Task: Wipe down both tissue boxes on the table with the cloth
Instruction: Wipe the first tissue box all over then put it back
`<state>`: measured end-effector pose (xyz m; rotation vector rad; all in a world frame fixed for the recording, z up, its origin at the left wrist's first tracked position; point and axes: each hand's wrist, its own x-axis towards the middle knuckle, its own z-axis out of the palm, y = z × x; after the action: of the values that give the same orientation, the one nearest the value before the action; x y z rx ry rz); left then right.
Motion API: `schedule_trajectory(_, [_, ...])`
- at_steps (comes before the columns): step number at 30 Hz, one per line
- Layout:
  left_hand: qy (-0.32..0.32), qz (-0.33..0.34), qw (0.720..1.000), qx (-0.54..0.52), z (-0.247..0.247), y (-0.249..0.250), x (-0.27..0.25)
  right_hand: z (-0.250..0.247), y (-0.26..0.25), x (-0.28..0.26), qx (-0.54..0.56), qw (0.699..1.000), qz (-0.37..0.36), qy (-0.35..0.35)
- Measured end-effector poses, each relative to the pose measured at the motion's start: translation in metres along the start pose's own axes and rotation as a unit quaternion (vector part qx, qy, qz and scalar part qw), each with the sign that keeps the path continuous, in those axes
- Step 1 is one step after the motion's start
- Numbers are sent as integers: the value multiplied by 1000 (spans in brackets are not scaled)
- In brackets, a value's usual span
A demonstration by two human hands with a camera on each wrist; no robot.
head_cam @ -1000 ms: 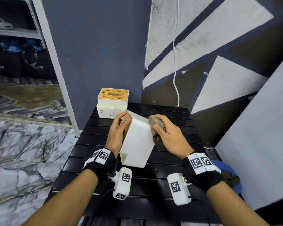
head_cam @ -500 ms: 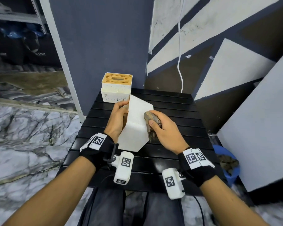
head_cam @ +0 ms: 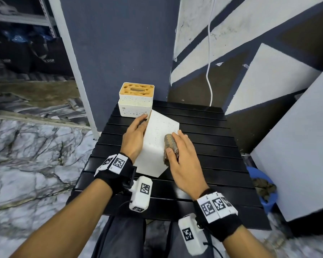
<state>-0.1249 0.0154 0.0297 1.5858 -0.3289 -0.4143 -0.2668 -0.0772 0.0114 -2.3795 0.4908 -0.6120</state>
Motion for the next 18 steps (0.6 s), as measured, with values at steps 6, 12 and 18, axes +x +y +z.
schedule_trajectory(6, [-38,-1,999,-28,9,-4,7,-4,3,31,-10,999,20,-26])
schedule_trajectory(12, [-23,14,1000,-5,18,-5,10,-11,18,104,-22,997,54,-46])
schedule_trajectory(18, [-9,35,999,-17,17,-9,10,-12,9,57,-8,999,21,-38])
